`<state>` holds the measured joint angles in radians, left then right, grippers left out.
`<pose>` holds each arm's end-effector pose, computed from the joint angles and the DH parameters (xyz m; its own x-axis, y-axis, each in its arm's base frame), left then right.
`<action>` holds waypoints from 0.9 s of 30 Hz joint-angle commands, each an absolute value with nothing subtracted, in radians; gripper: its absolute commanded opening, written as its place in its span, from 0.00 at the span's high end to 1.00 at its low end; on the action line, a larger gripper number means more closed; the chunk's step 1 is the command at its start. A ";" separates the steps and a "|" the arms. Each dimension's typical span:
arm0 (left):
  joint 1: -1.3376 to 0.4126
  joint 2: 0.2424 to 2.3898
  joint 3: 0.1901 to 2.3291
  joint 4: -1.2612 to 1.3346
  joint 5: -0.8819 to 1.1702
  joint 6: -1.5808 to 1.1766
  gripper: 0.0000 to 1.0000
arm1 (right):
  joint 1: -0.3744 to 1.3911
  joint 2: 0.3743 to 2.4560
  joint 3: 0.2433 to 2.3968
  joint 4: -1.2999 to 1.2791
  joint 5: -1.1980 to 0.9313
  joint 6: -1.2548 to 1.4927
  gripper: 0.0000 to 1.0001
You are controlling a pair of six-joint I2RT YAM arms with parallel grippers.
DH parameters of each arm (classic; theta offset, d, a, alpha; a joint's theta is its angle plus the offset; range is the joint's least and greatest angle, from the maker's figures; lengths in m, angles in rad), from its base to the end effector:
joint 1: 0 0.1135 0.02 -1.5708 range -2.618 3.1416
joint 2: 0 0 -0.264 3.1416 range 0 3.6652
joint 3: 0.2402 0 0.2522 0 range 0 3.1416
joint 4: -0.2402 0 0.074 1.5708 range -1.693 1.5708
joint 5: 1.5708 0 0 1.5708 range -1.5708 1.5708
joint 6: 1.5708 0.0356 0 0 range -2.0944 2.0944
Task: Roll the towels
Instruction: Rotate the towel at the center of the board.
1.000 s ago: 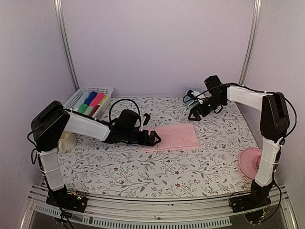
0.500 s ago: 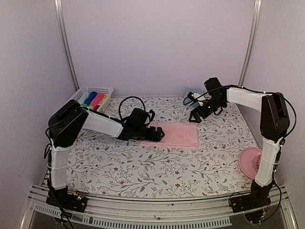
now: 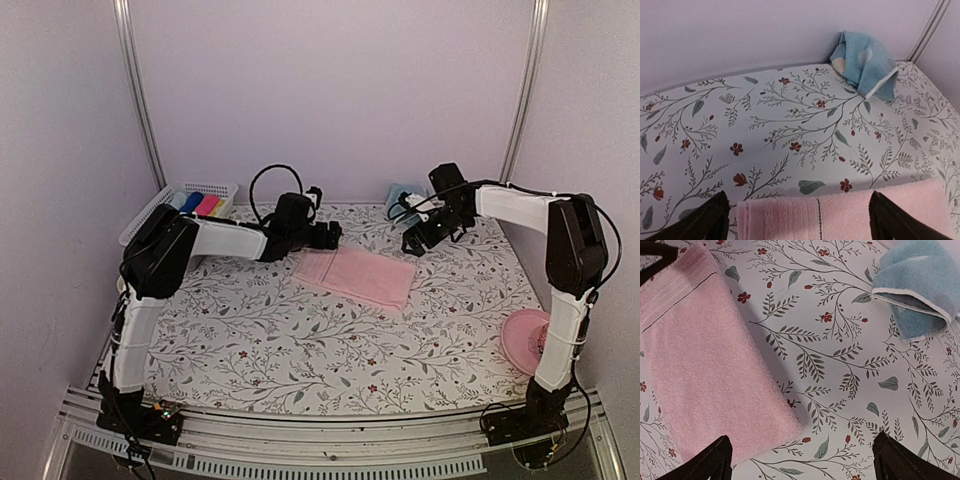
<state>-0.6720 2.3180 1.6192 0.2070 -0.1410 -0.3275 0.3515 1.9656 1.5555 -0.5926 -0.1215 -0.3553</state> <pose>0.4115 -0.3210 0.1439 -0.5170 0.0043 -0.8560 0.3730 0.9012 -0.2207 0.4012 0.1517 0.2224 -0.6018 -0.5885 -0.5400 -0.6531 0.7517 -0.0914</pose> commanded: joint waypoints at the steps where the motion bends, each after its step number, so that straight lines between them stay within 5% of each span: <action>1: -0.682 2.238 1.666 0.317 -0.050 -0.275 0.03 | 0.354 1.968 1.529 -0.556 -0.153 -0.372 0.01; 19: -0.834 1.757 0.861 0.481 -0.280 -0.440 0.03 | 0.530 2.262 1.938 -0.456 -0.088 -0.344 0.01; 27: -0.915 1.657 0.681 0.489 -0.396 -0.481 0.03 | 0.594 2.452 2.043 -0.443 -0.022 -0.333 0.01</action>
